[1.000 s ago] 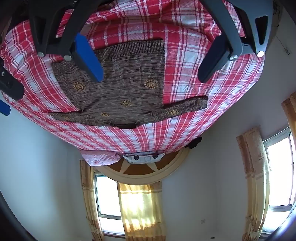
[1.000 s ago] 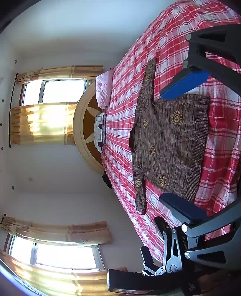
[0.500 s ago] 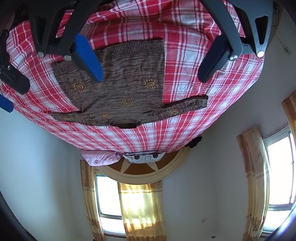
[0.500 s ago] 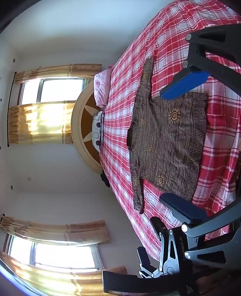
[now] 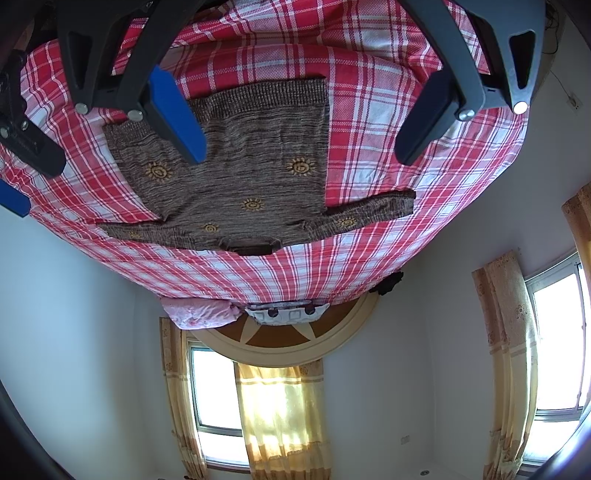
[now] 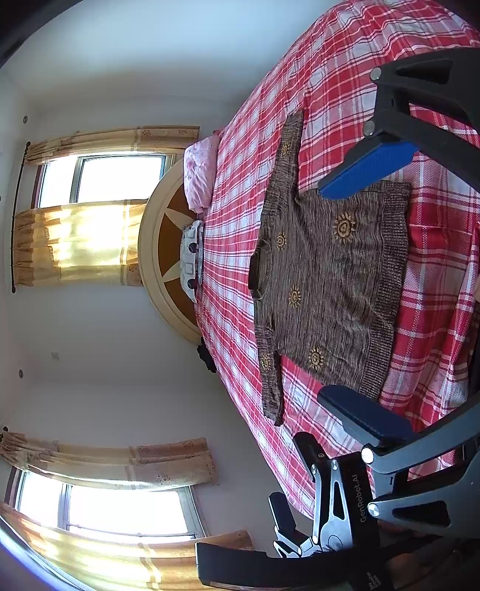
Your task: Fold small clothes
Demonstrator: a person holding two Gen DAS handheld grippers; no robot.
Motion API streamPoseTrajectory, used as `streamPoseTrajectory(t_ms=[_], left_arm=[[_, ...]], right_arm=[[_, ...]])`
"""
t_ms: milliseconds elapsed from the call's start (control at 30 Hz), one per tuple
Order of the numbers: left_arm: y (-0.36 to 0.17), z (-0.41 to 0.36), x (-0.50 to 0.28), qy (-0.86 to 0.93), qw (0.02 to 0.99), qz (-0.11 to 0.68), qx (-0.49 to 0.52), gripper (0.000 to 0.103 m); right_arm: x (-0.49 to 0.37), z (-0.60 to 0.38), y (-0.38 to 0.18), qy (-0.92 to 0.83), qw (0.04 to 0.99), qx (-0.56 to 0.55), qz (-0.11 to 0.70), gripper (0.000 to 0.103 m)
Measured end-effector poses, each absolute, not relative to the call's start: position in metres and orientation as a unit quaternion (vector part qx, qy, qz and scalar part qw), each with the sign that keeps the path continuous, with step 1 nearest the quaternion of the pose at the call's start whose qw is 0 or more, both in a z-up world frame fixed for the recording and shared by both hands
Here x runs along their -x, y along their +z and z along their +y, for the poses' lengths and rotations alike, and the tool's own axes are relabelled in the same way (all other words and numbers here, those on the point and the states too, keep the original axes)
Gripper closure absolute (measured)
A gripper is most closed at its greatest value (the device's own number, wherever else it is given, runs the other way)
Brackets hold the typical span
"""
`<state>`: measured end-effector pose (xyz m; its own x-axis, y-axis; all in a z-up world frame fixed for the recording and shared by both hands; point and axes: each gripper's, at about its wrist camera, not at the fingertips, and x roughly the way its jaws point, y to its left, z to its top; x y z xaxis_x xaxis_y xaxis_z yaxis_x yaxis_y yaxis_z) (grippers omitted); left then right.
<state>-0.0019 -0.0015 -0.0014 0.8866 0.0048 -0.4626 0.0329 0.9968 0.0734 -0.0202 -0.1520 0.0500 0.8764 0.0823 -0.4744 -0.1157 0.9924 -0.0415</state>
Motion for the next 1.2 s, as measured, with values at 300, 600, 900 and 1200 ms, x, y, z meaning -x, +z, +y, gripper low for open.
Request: streamPoseTrajectory(t_ms=[300, 600, 900, 1200], left_arm=[[-0.0013, -0.0013, 0.0017, -0.008, 0.971, 0.237, -0.038, 0.0], [0.0011, -0.0023, 0.0009, -0.009, 0.971, 0.237, -0.034, 0.0], [0.0028, -0.002, 0.0015, -0.008, 0.971, 0.237, -0.033, 0.0], [0.0037, -0.0013, 0.0015, -0.008, 0.971, 0.236, -0.032, 0.0]], right_arm=[[0.0192, -0.1545, 0.049, 0.05, 0.967, 0.032, 0.246, 0.002], [0.0166, -0.1558, 0.0473, 0.045, 0.968, 0.031, 0.246, 0.002], [0.0149, -0.156, 0.0452, 0.042, 0.967, 0.031, 0.249, 0.002], [0.0134, -0.157, 0.0434, 0.042, 0.966, 0.029, 0.252, 0.002]])
